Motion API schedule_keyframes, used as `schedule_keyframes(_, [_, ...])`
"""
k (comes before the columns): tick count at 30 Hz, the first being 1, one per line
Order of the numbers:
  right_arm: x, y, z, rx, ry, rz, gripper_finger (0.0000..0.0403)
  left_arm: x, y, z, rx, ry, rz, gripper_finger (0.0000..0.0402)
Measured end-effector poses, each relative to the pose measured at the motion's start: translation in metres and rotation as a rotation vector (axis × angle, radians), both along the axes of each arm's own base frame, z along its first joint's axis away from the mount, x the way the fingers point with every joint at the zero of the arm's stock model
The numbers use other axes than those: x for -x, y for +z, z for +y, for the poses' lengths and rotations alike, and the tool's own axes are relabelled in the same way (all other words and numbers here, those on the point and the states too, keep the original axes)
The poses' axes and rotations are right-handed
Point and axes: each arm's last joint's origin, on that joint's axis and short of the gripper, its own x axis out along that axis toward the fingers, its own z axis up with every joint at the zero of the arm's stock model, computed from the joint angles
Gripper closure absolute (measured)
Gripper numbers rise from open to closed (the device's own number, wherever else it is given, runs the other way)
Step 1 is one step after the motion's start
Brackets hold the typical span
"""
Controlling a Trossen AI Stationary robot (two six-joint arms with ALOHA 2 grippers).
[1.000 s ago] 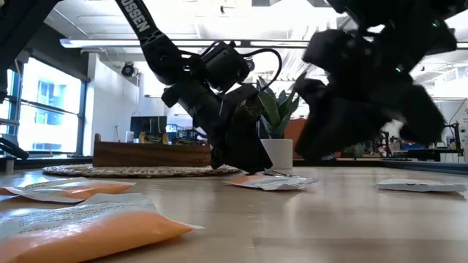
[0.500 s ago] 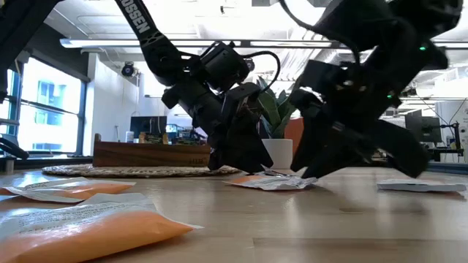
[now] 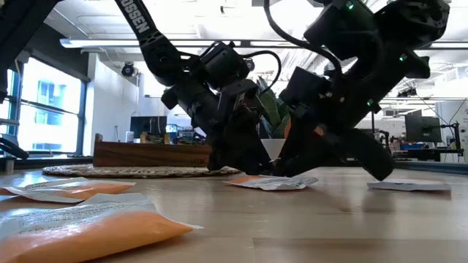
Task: Pick & Place Tea
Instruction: Put the black tea bag into the right section of the wooden organizer
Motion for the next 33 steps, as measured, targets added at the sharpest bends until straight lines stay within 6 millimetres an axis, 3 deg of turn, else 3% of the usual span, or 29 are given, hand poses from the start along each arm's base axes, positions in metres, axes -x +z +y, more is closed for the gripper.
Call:
schedule_keyframes(18, [0.007, 0.001, 0.029, -0.272, -0.126, -0.060, 0.0386, -0.001, 0.000, 0.002, -0.089, 0.008, -0.020, 0.0259])
schedule_keyframes(23, [0.011, 0.002, 0.037, -0.256, -0.169, -0.092, 0.0395, 0.002, 0.008, 0.012, -0.085, 0.027, -0.028, 0.0259])
schedule_keyframes(29, [0.017, 0.024, 0.039, -0.164, -0.242, -0.199, 0.0385, 0.018, 0.039, 0.044, -0.116, 0.086, -0.030, 0.0259])
schedule_keyframes(33, [0.011, 0.045, 0.024, -0.138, -0.325, -0.328, 0.0389, 0.037, 0.071, 0.058, -0.198, 0.101, -0.024, 0.0259])
